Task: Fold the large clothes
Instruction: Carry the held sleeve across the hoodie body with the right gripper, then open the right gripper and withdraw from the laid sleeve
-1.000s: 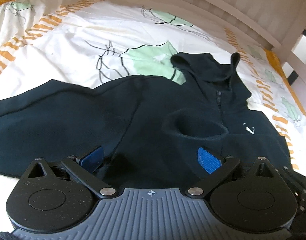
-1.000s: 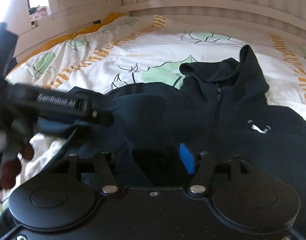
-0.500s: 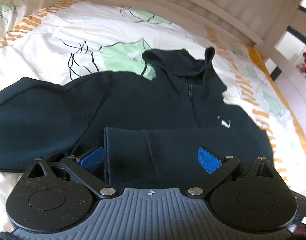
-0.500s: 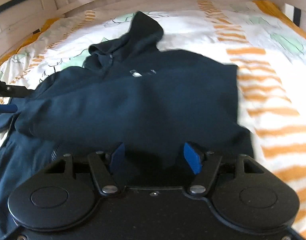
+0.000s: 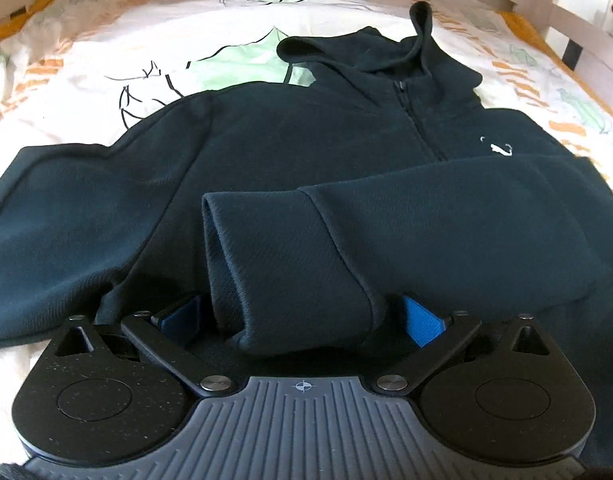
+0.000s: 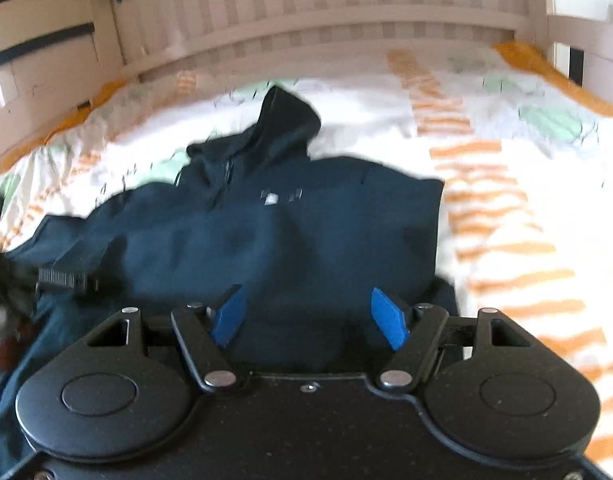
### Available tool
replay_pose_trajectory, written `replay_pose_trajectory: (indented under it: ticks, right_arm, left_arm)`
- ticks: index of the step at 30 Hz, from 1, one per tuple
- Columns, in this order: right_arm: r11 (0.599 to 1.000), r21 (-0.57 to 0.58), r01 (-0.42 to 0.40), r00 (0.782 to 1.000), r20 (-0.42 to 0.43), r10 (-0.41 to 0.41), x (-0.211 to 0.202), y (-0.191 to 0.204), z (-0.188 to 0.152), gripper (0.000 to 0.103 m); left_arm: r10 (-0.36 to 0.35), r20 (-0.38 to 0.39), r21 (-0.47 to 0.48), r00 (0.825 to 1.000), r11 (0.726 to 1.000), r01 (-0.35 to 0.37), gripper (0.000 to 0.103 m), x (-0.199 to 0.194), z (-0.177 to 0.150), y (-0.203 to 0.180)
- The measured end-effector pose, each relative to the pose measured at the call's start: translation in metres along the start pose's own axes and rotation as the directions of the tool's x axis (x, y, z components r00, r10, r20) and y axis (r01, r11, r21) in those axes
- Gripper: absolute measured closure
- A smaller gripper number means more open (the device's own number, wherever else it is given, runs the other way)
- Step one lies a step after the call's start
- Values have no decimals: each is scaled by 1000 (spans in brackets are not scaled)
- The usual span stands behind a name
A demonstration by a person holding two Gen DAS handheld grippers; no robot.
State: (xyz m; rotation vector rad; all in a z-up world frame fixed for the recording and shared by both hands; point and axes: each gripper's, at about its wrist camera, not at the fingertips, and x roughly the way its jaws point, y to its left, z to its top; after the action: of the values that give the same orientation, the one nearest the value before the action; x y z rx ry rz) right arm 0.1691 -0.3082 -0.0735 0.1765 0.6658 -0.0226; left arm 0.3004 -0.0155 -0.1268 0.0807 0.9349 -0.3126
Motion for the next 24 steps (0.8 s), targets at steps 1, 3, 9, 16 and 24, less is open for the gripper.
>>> replay_pose_trajectory:
  ticks: [1, 3, 9, 16, 24]
  right_arm:
    - [1000, 15, 9, 1000, 6, -9, 5, -4, 6, 31]
    - [998, 49, 36, 999, 16, -37, 14, -15, 14, 31]
    - [979, 78, 186, 980, -91, -178, 41, -52, 11, 72]
    - [977, 124, 174, 982, -92, -163, 22, -68, -10, 80]
    - [972, 159, 176, 983, -72, -167, 7, -59, -4, 51]
  left_arm:
    - [0, 4, -4, 1000, 1000, 0, 0, 0, 0, 0]
    - [-6, 15, -6, 1000, 1000, 6, 0, 0, -3, 1]
    - [-8, 61, 1, 998, 1000, 8, 0, -3, -10, 1]
    - [-7, 106, 7, 994, 1000, 6, 0, -3, -15, -1]
    - [7, 143, 15, 990, 1000, -9, 0, -3, -20, -4]
